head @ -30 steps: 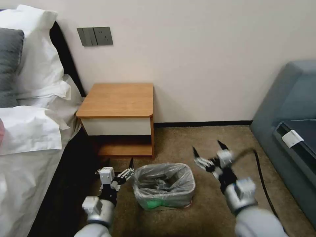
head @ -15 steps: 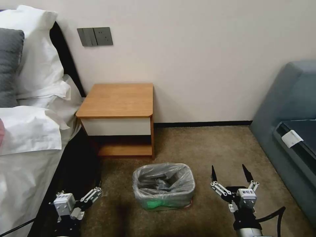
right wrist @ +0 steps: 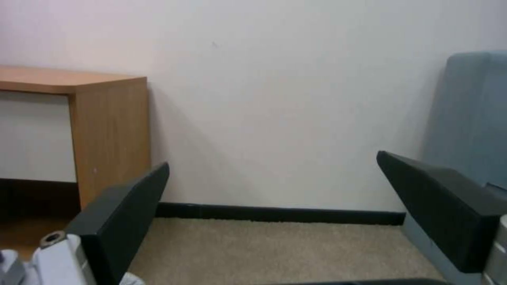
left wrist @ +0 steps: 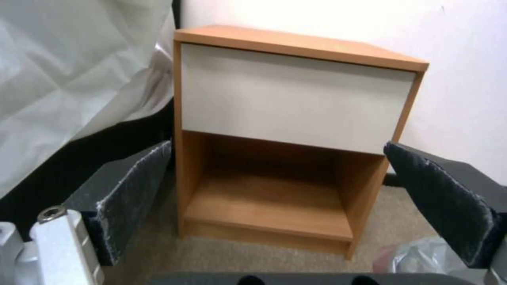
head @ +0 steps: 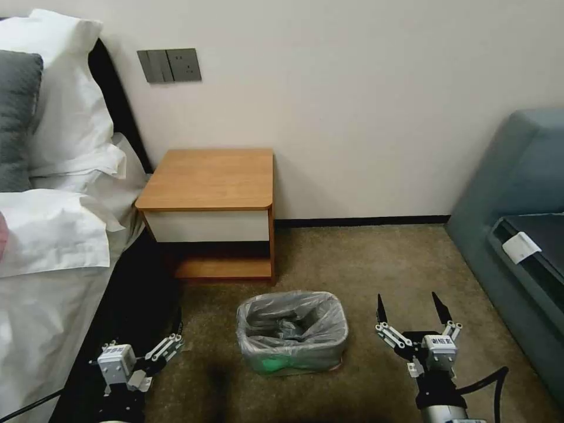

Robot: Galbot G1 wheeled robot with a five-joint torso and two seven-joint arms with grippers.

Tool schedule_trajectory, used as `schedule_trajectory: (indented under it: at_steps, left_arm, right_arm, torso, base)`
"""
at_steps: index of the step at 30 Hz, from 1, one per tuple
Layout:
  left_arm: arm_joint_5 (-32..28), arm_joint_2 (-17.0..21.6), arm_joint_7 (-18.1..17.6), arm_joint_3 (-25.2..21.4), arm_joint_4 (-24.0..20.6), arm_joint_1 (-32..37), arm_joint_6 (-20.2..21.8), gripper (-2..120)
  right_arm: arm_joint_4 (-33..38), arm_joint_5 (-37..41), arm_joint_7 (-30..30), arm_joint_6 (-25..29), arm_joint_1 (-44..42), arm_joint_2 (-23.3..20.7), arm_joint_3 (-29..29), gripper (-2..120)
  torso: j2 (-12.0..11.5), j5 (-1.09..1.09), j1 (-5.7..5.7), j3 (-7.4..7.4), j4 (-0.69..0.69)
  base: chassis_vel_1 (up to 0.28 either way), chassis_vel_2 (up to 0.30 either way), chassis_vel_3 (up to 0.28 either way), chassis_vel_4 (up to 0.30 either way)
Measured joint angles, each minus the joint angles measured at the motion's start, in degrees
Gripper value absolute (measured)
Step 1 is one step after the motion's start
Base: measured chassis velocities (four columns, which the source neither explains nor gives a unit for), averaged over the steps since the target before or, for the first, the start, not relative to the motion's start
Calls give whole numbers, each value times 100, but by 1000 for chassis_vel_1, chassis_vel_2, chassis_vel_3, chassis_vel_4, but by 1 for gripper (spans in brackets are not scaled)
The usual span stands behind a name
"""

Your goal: Pick up the garbage bag from the table and place it over the trash can.

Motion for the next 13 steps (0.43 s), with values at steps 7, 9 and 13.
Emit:
schedule_trajectory:
  at_steps: [7,9,13]
  left_arm:
    - [0,1,-5,4,4,-5,5,100]
    - [0,1,-6,4,5,-6,6,100]
    - [1,1,-8,6,7,-7,8,100]
  right_arm:
    - [1,6,0,-9,6,-4,-3,100]
    - [1,6,0,-11,7,-5,-4,100]
    - [1,9,-1,-14,9,-7,-6,100]
  torso:
    - [0,0,0,0,0]
    - [0,0,0,0,0]
    - [0,0,0,0,0]
  base:
    - [0,0,0,0]
    - [0,0,0,0]
    - [0,0,0,0]
